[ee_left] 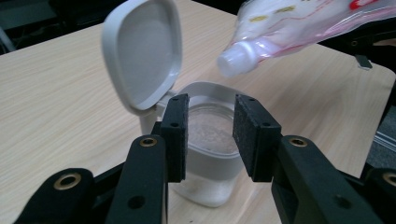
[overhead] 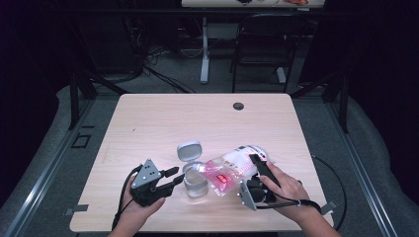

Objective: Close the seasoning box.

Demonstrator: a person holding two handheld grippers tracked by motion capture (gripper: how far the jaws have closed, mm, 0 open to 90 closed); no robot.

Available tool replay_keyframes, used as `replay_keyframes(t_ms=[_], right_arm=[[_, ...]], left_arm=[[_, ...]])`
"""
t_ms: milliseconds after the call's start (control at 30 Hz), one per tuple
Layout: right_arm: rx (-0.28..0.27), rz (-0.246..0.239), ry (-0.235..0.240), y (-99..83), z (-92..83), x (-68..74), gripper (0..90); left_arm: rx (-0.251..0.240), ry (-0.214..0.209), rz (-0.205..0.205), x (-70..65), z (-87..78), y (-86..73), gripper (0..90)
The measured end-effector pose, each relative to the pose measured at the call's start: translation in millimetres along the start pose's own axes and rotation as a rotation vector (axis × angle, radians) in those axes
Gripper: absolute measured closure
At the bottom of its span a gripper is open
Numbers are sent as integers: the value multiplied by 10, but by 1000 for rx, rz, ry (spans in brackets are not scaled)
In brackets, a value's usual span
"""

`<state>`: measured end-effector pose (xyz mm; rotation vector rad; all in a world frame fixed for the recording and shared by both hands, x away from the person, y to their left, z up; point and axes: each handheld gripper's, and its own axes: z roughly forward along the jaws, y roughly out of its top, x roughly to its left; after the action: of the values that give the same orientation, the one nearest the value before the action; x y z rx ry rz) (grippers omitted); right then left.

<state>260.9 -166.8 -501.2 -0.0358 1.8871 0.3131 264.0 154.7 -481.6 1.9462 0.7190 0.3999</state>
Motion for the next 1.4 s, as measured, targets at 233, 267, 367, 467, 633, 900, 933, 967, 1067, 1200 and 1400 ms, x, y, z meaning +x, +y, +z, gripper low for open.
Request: replay_keyframes(t_ms=[233,267,367,467,633,900,933,967,1067,1200,1400], right_arm=[[31,-12,14,31,19,-1,521],[18,-1,15,28,33,8,521],[24,-3,19,37,44,13,521],[34,-13,21,43,42,11,521],[17,4,27,39,58,26,522],[13,8,32,44,64,15,522],[17,9,35,45,61,13,522],[18,10,37,45,60,11,522],[9,15,38,46,65,8,522],[29,5,42,64,53,-10,523],[23,9,48,63,58,2,523]], left_arm=[[-11,-36,34,-121,52,108,671],[-7,-41,42,-136,65,117,674],[1,-44,59,-179,118,135,675],[1,-38,79,-221,153,156,672],[1,-40,90,-248,207,190,670],[4,-30,127,-300,227,228,663],[3,-31,126,-297,224,231,662],[5,-31,128,-295,222,235,661],[1,-24,141,-301,216,249,646],[6,-13,158,-305,213,269,632],[21,-12,173,-324,239,258,638]])
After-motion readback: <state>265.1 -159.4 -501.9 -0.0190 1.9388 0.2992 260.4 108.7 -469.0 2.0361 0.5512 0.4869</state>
